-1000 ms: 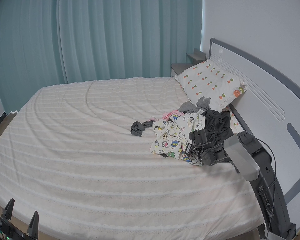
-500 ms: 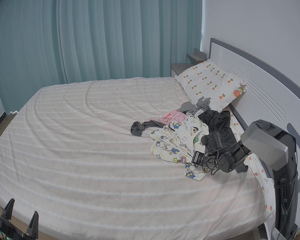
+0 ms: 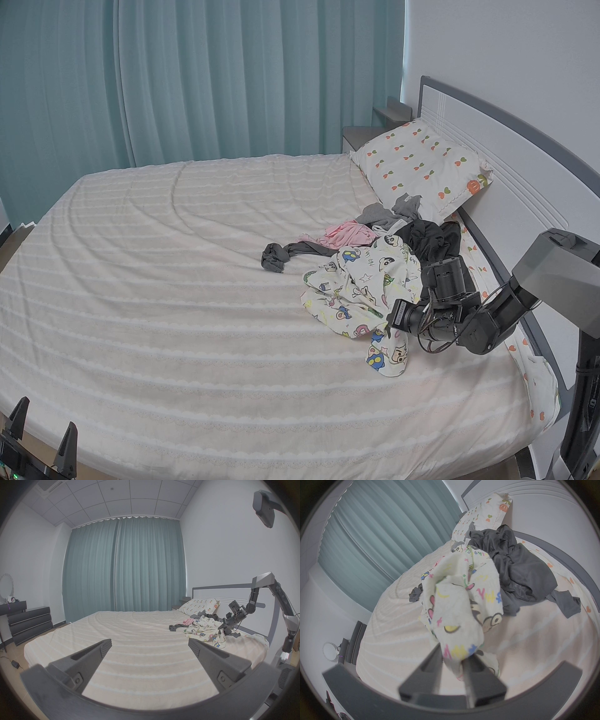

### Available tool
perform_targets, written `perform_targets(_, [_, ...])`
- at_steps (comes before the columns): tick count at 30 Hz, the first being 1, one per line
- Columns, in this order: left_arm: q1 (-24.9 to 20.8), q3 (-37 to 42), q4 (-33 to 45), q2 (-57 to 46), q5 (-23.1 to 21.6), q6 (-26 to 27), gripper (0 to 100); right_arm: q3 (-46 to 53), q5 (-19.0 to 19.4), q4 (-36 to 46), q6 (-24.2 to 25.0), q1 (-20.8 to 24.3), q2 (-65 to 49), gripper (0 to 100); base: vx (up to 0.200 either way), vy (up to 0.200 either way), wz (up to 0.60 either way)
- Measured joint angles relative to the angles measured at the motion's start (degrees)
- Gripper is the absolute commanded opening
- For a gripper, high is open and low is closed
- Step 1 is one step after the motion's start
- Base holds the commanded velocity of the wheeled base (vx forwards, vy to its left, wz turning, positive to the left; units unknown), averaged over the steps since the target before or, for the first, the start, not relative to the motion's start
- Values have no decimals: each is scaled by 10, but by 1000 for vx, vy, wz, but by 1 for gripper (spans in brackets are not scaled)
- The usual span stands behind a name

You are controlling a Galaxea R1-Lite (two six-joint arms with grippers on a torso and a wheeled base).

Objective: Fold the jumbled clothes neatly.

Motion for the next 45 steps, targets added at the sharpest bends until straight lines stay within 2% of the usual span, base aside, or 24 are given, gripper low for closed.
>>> perform_targets(9, [0, 0, 0, 0, 0, 0, 100, -17, -2, 0, -16, -22, 54, 100, 0, 0, 0])
perform_targets(18, [0, 0, 0, 0, 0, 0, 100, 41, -2, -31, -47, -42, 46, 100, 0, 0, 0])
perform_targets(28, [0, 0, 0, 0, 0, 0, 100, 118, -3, -93, -47, -64, 39, 100, 0, 0, 0])
perform_targets(39, [0, 0, 0, 0, 0, 0, 100, 97, -1, -119, -42, -68, 85, 100, 0, 0, 0])
perform_targets(40, [0, 0, 0, 0, 0, 0, 100, 93, -2, -119, -42, -66, 90, 0, 0, 0, 0])
perform_targets(45, [0, 0, 0, 0, 0, 0, 100, 76, -4, -122, -44, -55, 117, 0, 0, 0, 0])
